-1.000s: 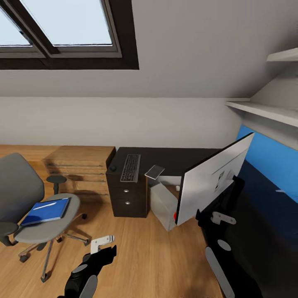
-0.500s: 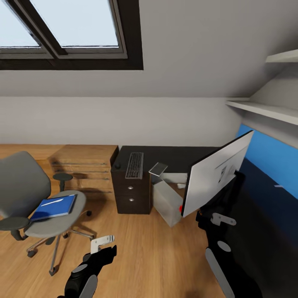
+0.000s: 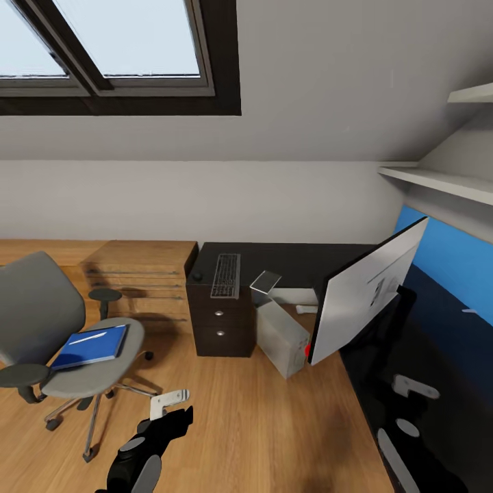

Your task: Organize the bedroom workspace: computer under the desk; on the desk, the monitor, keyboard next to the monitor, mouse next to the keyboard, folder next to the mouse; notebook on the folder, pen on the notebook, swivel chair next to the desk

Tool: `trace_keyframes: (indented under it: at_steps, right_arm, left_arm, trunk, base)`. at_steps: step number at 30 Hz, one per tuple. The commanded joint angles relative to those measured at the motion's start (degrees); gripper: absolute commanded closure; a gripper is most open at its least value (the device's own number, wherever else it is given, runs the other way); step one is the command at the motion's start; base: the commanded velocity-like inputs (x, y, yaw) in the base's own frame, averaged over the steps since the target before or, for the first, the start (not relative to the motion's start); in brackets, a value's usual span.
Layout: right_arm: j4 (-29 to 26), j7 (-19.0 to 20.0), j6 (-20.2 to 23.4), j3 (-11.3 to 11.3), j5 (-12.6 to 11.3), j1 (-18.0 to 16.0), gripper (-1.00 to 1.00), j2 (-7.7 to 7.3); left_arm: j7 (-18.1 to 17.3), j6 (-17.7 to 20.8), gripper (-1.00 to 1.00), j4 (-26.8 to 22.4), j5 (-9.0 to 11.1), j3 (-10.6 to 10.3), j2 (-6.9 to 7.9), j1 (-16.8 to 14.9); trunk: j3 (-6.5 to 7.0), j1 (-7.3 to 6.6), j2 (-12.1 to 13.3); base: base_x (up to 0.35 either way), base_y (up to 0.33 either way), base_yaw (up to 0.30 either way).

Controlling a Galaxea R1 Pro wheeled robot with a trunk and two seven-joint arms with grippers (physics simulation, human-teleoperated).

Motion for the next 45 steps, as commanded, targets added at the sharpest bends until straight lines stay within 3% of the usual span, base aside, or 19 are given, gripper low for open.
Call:
trace_keyframes:
  at_steps: [1,2,8,12,18,22,27,30,42,43,45]
  right_arm:
    - [1.3,0.0,-1.1,-0.2,-0.5,-0.5,-1.0,-0.55]
    - [4.0,0.5,-2.9,-0.6,-0.5,-1.5,-1.0,-1.6]
    - [16.0,4.0,-10.3,-1.4,-0.5,-6.2,-1.0,-4.45]
    - [25.0,6.0,-15.6,-1.5,-0.4,-10.4,-1.0,-5.29]
    - [34.2,7.0,-21.0,-1.5,-0.5,-15.1,-1.0,-5.77]
    - [35.1,7.0,-22.3,-1.6,-0.5,-15.6,-1.0,-5.91]
    - [33.5,7.9,-21.1,-1.5,-0.4,-15.7,-1.0,-4.27]
    - [34.5,7.9,-22.0,-1.5,-0.3,-15.9,-1.0,-3.3]
    - [35.7,8.2,-25.8,-1.7,-0.2,-16.0,-1.0,0.59]
    - [35.7,8.2,-27.8,-1.7,-0.2,-16.0,-1.0,1.32]
    - [35.7,8.2,-27.8,-1.7,-0.2,-16.0,-1.0,1.32]
  left_arm:
    - [0.6,0.1,-1.0,-0.1,0.6,-0.1,0.01,-0.1]
    - [0.6,0.1,-1.0,-0.1,0.6,-0.1,0.01,-0.1]
    - [0.6,0.1,-1.0,-0.1,0.6,-0.1,0.01,-0.1]
    - [0.6,0.1,-1.0,-0.1,0.6,-0.1,0.01,-0.1]
    - [0.6,0.1,-1.0,-0.1,0.6,-0.1,0.01,-0.1]
    - [0.6,0.1,-1.0,-0.1,0.6,-0.1,0.01,-0.1]
    - [1.0,-0.5,-1.0,-1.0,0.2,-0.2,-1.62,0.7]
    - [0.9,-0.5,-1.0,-1.4,0.2,-0.1,-1.88,0.7]
    - [0.9,-0.4,-1.0,-1.7,0.2,0.0,-1.92,0.7]
    - [0.9,-0.4,-1.0,-1.7,0.1,0.0,-1.92,0.7]
    - [0.9,-0.4,-1.0,-1.7,0.1,0.0,-1.92,0.7]
  trunk:
    - [-0.1,0.02,-0.1]
    - [-0.1,0.02,-0.1]
    - [-0.1,0.02,-0.1]
    - [-0.1,0.02,-0.1]
    - [-0.1,0.02,-0.1]
    - [-0.1,0.02,-0.1]
    - [-0.1,0.02,-0.1]
    - [-0.1,0.02,-0.1]
    - [0.11,0.02,-0.1]
    - [0.13,0.02,-0.1]
    - [0.15,0.02,-0.1]
  base:
    - [0.003,0.003,0.0]
    - [0.002,0.002,0.0]
    - [0.0,0.0,0.0]
    - [0.0,0.0,0.0]
    - [0.0,0.0,0.0]
    - [0.0,0.0,0.0]
    - [0.0,0.0,0.0]
    - [0.0,0.0,0.0]
    - [0.0,0.041,-0.129]
    - [0.0,0.25,-0.265]
    - [0.0,0.246,-0.202]
